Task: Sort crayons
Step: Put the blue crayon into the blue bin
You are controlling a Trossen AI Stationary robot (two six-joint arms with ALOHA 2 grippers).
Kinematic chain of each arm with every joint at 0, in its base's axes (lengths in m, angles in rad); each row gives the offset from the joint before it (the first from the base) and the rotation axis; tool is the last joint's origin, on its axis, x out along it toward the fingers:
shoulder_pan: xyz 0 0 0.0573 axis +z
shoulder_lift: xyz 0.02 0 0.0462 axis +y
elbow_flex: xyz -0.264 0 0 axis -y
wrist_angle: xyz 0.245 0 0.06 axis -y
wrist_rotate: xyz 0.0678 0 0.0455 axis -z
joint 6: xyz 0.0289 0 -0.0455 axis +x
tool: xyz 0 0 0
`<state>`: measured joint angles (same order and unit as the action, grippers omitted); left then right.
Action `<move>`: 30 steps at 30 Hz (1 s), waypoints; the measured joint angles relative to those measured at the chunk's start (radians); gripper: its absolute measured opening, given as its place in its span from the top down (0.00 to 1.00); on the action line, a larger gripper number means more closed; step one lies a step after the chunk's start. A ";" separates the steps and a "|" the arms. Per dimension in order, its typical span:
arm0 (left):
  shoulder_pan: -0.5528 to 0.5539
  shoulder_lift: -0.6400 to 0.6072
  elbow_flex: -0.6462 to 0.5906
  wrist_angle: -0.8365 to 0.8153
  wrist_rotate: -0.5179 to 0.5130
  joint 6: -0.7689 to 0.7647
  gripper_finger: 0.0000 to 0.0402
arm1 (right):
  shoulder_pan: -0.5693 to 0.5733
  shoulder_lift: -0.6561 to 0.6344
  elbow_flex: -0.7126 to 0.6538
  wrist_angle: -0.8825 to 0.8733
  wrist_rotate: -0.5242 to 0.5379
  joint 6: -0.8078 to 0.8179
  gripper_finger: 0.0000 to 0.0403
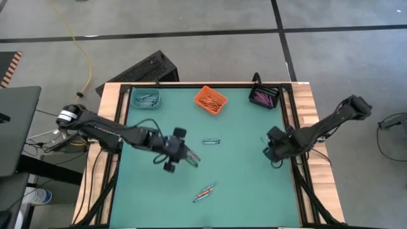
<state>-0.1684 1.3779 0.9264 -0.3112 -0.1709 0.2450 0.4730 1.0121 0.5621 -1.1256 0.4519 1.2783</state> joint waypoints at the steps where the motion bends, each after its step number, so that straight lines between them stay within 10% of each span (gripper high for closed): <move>1: -0.028 0.010 0.000 0.012 -0.004 -0.009 0.65 | -0.010 -0.033 -0.017 0.020 -0.004 -0.016 0.63; 9: -0.183 0.103 0.000 0.108 -0.044 -0.086 0.65 | -0.099 -0.094 -0.054 0.072 -0.034 -0.084 0.63; 30: -0.287 0.181 0.000 0.198 -0.053 -0.201 0.65 | -0.422 0.230 -0.100 0.368 -0.314 -0.453 0.75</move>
<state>-0.4553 1.5589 0.9264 -0.1135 -0.2239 0.0437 0.0506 1.2421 0.4618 -0.7578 0.1383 0.8254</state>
